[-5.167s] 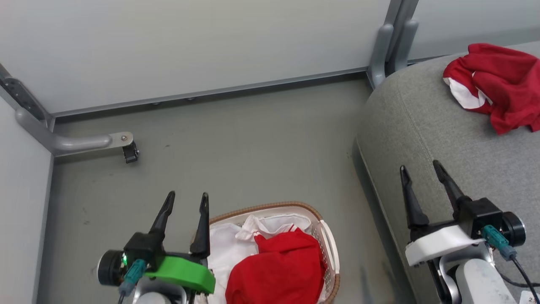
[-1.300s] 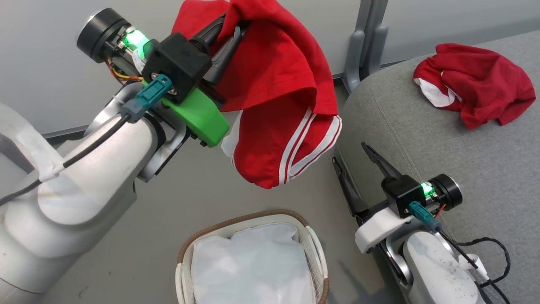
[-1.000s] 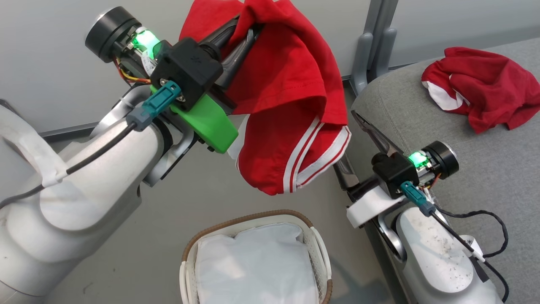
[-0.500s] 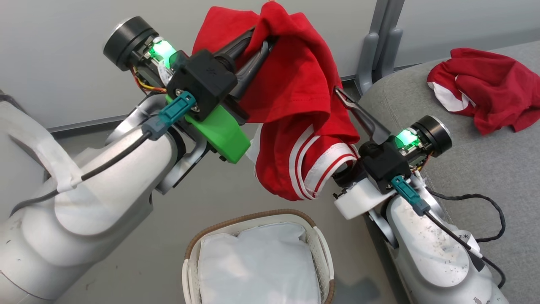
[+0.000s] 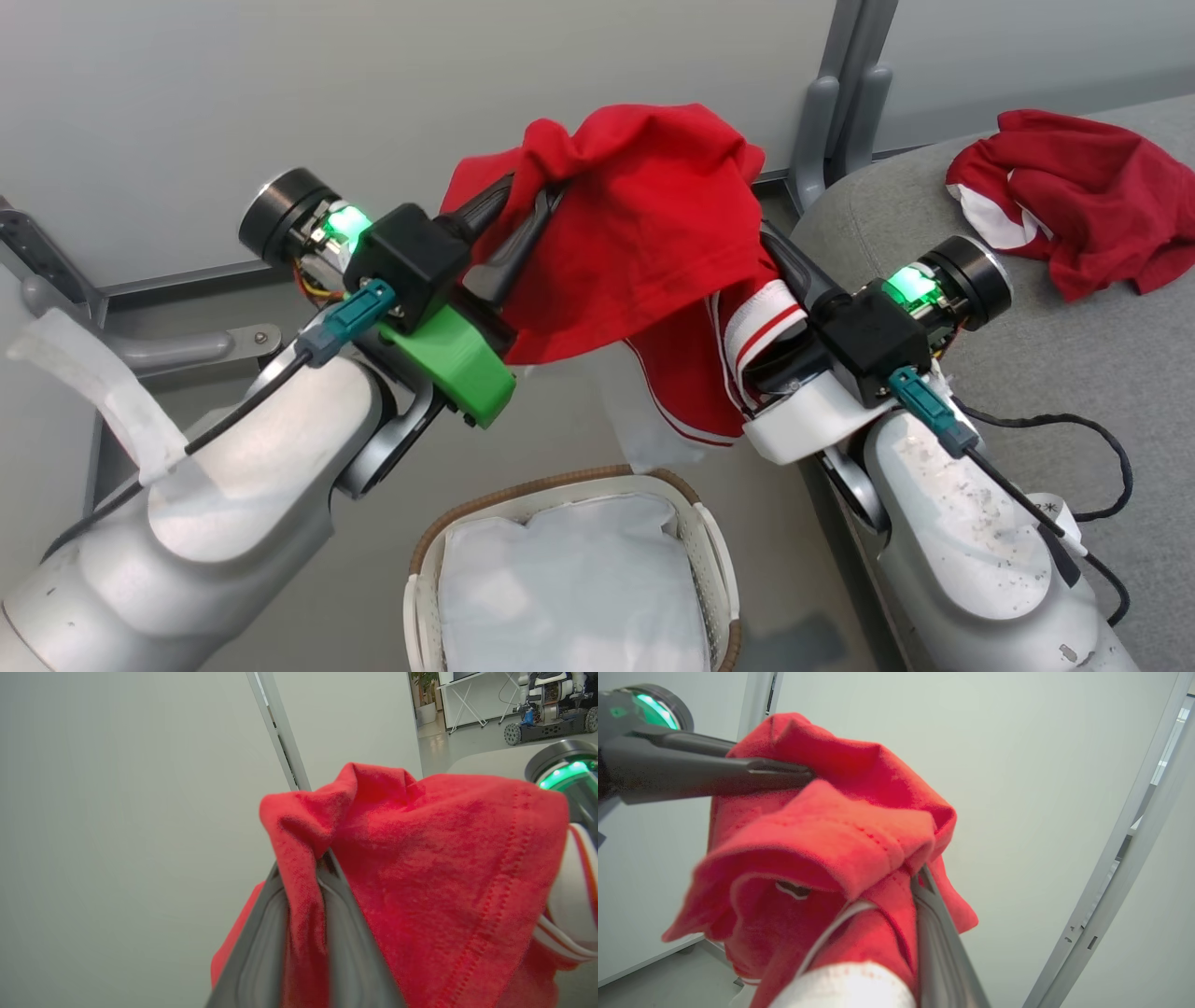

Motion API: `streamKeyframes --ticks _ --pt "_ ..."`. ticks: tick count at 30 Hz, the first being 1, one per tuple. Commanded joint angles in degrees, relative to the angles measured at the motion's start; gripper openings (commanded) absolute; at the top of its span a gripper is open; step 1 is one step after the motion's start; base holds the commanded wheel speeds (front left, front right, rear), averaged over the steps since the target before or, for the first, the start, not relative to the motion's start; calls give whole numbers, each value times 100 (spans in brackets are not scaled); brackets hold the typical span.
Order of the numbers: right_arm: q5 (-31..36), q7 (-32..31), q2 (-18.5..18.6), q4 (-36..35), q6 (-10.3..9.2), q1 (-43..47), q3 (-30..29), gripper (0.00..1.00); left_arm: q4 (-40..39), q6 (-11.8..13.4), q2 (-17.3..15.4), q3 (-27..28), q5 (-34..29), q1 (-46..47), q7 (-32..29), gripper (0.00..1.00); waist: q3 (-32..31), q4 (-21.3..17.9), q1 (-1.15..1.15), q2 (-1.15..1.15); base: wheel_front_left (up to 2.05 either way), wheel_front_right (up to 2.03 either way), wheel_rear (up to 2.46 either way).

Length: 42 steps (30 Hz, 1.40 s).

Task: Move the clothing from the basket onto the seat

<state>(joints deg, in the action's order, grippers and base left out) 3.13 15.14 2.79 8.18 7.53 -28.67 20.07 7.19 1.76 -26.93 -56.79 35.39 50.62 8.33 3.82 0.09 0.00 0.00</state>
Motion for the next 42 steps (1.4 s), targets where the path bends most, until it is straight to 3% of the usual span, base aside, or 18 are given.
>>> streamKeyframes --ticks 1,2,3,11,16,31,35,42 --pt "-46 1 20 -41 -8 93 -72 0 105 21 -31 23 56 -196 131 44 3 -8 0 0 0 0 0" --pt "-66 1 18 -58 -8 110 -116 0 188 45 -25 30 90 -293 231 86 5 -12 0 0 0 0 0" --pt "-71 1 18 -66 -8 118 -146 0 250 46 -15 36 115 -369 302 100 8 -16 0 0 0 0 0" --pt "-149 1 18 -145 -8 270 -425 0 656 111 259 122 108 -1212 671 100 35 -47 0 0 0 0 0" --pt "-136 1 19 -167 -8 342 -582 0 432 154 586 683 -236 -1909 685 100 120 -77 0 0 0 0 0" --pt "-58 1 20 -172 -8 486 -1004 0 428 -546 1541 2079 -1380 -3348 682 100 280 -202 0 0 0 0 0" --pt "7 1 20 -183 -8 568 -1187 0 445 -675 1678 2294 -1647 -3522 681 100 348 -425 0 0 0 0 0" --pt "-18 1 18 -215 -9 726 -1497 0 494 -822 1828 2588 -1988 -3683 682 100 560 -1259 0 0 0 0 0"
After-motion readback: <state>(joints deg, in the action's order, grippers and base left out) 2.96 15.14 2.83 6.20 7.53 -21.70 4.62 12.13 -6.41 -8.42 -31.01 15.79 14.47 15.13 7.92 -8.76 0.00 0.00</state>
